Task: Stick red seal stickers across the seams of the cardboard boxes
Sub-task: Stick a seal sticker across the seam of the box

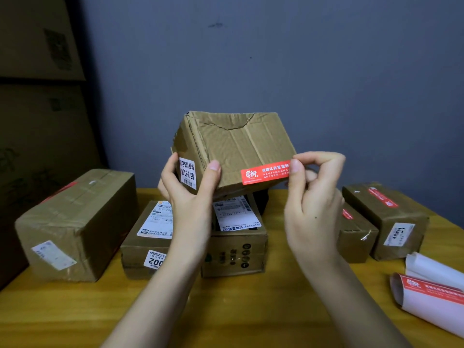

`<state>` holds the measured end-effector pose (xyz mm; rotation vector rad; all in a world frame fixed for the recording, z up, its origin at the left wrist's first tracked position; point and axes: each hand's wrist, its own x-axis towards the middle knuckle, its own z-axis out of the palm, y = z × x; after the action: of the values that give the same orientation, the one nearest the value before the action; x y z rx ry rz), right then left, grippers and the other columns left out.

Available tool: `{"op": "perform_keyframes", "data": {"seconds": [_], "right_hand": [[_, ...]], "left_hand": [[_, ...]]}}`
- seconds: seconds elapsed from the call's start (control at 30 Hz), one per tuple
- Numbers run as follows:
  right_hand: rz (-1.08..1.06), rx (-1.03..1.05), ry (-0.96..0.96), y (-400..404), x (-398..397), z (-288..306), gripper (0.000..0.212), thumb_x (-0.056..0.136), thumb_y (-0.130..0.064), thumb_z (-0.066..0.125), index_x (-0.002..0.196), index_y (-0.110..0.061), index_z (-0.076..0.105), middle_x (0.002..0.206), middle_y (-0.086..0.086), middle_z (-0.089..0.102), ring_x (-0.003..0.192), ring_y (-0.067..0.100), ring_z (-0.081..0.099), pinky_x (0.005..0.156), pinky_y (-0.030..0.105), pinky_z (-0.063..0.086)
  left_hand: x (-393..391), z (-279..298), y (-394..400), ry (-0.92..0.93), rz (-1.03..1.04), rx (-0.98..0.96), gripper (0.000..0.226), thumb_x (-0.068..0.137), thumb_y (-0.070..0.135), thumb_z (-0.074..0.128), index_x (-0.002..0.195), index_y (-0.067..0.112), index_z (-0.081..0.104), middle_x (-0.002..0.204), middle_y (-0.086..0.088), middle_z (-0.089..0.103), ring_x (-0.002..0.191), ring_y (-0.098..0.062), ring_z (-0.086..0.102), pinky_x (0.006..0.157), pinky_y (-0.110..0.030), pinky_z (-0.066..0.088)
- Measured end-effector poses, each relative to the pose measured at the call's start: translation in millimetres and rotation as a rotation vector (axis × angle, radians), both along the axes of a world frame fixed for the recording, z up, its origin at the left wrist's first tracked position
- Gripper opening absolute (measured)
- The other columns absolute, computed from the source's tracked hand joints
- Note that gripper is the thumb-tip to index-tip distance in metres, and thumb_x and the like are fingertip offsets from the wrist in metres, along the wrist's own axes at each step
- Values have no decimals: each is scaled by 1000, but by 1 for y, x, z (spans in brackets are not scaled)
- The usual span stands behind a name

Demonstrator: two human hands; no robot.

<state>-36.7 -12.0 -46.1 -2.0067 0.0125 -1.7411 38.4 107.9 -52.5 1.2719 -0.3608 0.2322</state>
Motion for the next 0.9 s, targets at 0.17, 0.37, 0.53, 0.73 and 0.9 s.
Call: {"op": "perform_keyframes", "data": {"seconds": [0.17, 0.37, 0.53, 0.73, 0.9], "right_hand": [[89, 66, -3, -4, -3, 4, 10, 101, -30, 37, 102, -20, 37, 63, -17, 46, 51, 0, 49, 46, 14, 32], [361, 314, 24, 0, -13, 17, 8, 101, -23, 42, 96, -28, 43, 85, -4, 69, 80, 19, 66, 66, 37, 54], [526, 503, 114, -13, -16, 26, 5, 90, -31, 60, 88, -33, 64, 120, -15, 61, 110, 0, 57, 87, 21, 46], [681, 618, 153, -24, -26, 33, 12, 77, -42, 73, 78, -30, 72, 131, -21, 57, 119, -8, 51, 98, 21, 41], [726, 636, 192, -17, -37, 36, 8, 77, -39, 72, 74, -32, 73, 133, -23, 55, 126, -1, 48, 112, 39, 34]], "left_hand": [[3, -3, -1, 33, -53, -5, 81, 55, 70, 63, 126, 48, 31, 141, 10, 28, 127, -14, 45, 107, -42, 40], [8, -4, 0, 94, -116, -16, 79, 57, 72, 64, 125, 49, 33, 142, 7, 35, 126, -15, 47, 107, -42, 39], [7, 4, 4, 216, -192, -7, 94, 51, 72, 66, 135, 44, 34, 140, 2, 38, 122, -17, 50, 104, -43, 42], [-4, 20, 15, 341, -363, -53, 55, 78, 59, 62, 126, 35, 52, 117, 3, 65, 102, -15, 65, 82, -38, 53], [-20, 29, 25, 343, -447, 29, 59, 75, 72, 51, 123, 39, 55, 114, 4, 68, 106, -19, 63, 75, -38, 50]]}}
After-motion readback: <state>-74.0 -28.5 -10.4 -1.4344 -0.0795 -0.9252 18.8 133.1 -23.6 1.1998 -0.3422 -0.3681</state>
